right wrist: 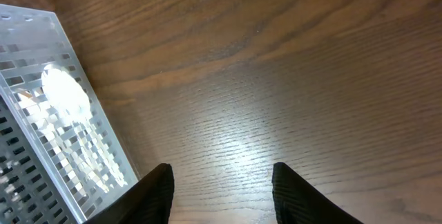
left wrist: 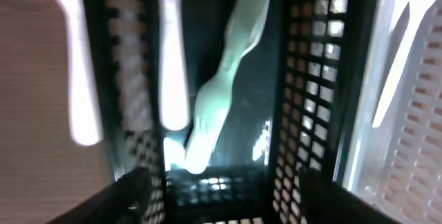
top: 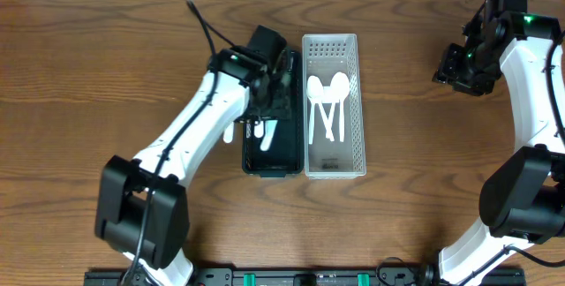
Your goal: Pack container
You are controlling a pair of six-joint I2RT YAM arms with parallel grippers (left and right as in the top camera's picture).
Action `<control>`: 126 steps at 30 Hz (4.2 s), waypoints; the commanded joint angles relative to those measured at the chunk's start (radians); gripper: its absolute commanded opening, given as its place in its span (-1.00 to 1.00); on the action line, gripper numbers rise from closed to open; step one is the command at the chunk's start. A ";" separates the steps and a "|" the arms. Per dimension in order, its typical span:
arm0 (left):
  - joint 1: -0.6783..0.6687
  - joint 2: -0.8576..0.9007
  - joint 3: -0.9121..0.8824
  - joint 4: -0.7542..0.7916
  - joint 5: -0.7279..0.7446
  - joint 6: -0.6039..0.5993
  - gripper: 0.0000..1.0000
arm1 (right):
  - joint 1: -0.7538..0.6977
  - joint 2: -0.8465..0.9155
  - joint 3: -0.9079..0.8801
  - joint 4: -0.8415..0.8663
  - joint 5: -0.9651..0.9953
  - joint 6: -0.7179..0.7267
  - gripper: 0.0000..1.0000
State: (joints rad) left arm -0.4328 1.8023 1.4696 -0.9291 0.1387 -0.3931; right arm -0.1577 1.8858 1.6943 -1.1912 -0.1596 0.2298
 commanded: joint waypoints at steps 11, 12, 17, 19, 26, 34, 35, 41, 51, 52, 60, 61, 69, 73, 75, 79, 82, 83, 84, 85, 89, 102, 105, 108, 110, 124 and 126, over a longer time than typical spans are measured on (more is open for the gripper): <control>0.299 -0.003 0.020 0.012 -0.064 0.187 0.50 | 0.002 0.002 0.011 0.001 0.006 0.001 0.02; 0.302 0.018 0.020 0.015 -0.064 0.230 0.50 | 0.002 0.002 0.011 0.001 0.006 0.001 0.02; 0.296 0.127 0.020 0.014 -0.065 0.301 0.47 | 0.002 0.002 0.011 0.000 0.006 0.001 0.01; 0.297 0.169 0.020 0.019 -0.065 0.299 0.48 | 0.002 0.002 0.011 -0.003 0.006 0.001 0.01; 0.296 0.263 0.020 0.037 -0.065 0.311 0.40 | 0.002 0.002 0.011 -0.009 0.006 0.001 0.01; 0.256 0.290 0.020 0.068 -0.065 0.412 0.33 | 0.002 0.002 0.011 -0.009 0.006 0.001 0.01; 0.251 0.290 0.020 0.079 -0.065 0.416 0.33 | 0.002 0.002 0.011 -0.009 0.006 0.001 0.01; 0.235 0.290 0.020 0.153 -0.065 0.415 0.33 | 0.002 0.002 0.011 -0.010 0.006 0.001 0.01; 0.236 0.291 0.020 0.276 -0.072 0.443 0.32 | 0.002 0.002 0.011 -0.014 0.006 0.001 0.00; 0.236 0.292 0.020 0.286 -0.072 0.443 0.33 | 0.002 0.002 0.011 -0.013 0.006 0.001 0.00; 0.236 0.341 0.020 0.325 -0.072 0.442 0.21 | 0.002 0.002 0.011 -0.013 0.006 0.001 -0.01; 0.236 0.352 0.020 0.324 -0.072 0.442 0.21 | 0.002 0.002 0.011 -0.013 0.006 0.001 -0.01; 0.236 0.377 0.020 0.299 -0.073 0.441 -0.07 | 0.002 0.002 0.011 -0.015 0.006 0.001 0.00; 0.236 0.377 0.020 0.278 -0.073 0.442 -0.28 | 0.002 0.002 0.011 -0.026 0.006 0.001 -0.02; 0.236 0.376 0.021 0.267 -0.073 0.442 -0.38 | 0.002 0.002 0.011 -0.031 0.006 0.001 -0.03; 0.236 0.357 0.040 0.215 -0.091 0.461 -0.46 | 0.002 0.002 0.011 -0.037 0.006 0.001 -0.04; 0.236 0.305 0.081 0.134 -0.163 0.502 -0.50 | 0.002 0.002 0.011 -0.039 0.006 0.001 -0.05; 0.235 0.281 0.097 0.105 -0.176 0.508 -0.52 | 0.002 0.002 0.011 -0.039 0.006 0.001 -0.05; 0.235 0.249 0.116 0.073 -0.177 0.517 -0.52 | 0.002 0.002 0.011 -0.039 0.006 0.001 -0.04; 0.232 0.213 0.137 0.042 -0.177 0.520 -0.53 | 0.002 0.002 0.011 -0.039 0.006 0.001 -0.05; 0.198 0.056 0.190 -0.051 -0.138 0.519 -0.58 | 0.002 0.002 0.011 -0.043 0.006 0.001 -0.05; -0.047 -0.019 0.156 -0.008 0.007 0.311 -0.63 | 0.002 0.002 0.011 -0.032 0.006 0.001 -0.05; -0.056 0.047 0.156 0.007 0.007 0.277 -0.45 | 0.002 0.002 0.011 -0.027 0.006 0.001 -0.02; -0.055 0.081 0.156 0.024 0.007 0.259 0.34 | 0.002 0.002 0.011 -0.024 0.006 0.001 -0.06; -0.050 0.076 0.168 0.029 0.006 0.260 0.44 | 0.005 0.002 0.011 -0.023 -0.006 0.001 -0.17; 0.068 -0.191 0.258 -0.083 -0.009 0.253 0.51 | 0.221 0.007 -0.244 0.343 -0.090 0.001 -0.97; 0.116 -0.233 0.258 -0.117 -0.036 0.253 0.55 | 0.261 0.007 -0.293 0.402 -0.096 0.001 -0.97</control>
State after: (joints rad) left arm -0.3721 1.6131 1.7138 -1.0199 0.1425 -0.1310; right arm 0.0586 1.8870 1.4513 -0.8204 -0.2173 0.2298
